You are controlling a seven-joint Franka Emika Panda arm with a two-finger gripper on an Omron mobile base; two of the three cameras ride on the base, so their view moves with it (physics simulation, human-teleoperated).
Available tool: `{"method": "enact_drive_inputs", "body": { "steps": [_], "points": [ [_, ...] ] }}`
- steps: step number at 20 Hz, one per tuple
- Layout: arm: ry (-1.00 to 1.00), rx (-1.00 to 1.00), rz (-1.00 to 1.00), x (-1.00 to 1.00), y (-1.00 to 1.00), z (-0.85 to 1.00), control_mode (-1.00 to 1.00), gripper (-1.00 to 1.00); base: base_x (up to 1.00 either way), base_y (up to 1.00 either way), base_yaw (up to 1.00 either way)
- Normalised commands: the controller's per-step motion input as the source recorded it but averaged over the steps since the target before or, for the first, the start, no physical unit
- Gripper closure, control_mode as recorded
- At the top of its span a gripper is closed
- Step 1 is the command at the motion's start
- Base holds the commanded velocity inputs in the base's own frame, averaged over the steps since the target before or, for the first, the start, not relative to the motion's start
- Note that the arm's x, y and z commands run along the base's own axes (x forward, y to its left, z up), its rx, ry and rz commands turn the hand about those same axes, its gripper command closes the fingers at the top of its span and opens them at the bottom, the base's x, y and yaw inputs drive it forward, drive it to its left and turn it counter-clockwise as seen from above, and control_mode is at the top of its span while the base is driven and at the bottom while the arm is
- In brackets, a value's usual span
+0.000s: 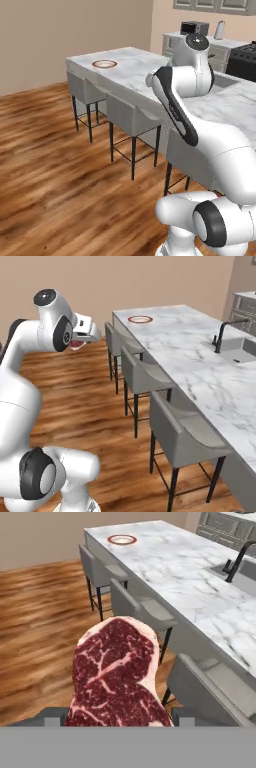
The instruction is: Take the cheese, steak, and lemon wedge from the fridge and place them on the plate on the dining counter to create an appetizer plate.
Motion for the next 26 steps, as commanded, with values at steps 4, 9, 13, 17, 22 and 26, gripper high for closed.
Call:
{"method": "enact_drive_inputs", "body": {
  "steps": [4,9,13,17,22,26],
  "points": [
    [0.00,0.00,0.00,0.00,0.00,0.00,1.00,1.00,1.00,0.66,-0.42],
    [0.00,0.00,0.00,0.00,0.00,0.00,1.00,1.00,1.00,0.83,-0.48],
    [0.00,0.00,0.00,0.00,0.00,0.00,1.00,1.00,1.00,0.97,-0.57],
    [0.00,0.00,0.00,0.00,0.00,0.00,1.00,1.00,1.00,1.00,-0.56],
    [0.00,0.00,0.00,0.00,0.00,0.00,1.00,1.00,0.85,1.00,-0.53],
    [0.00,0.00,0.00,0.00,0.00,0.00,1.00,1.00,0.64,1.00,-0.48]
  ]
}}
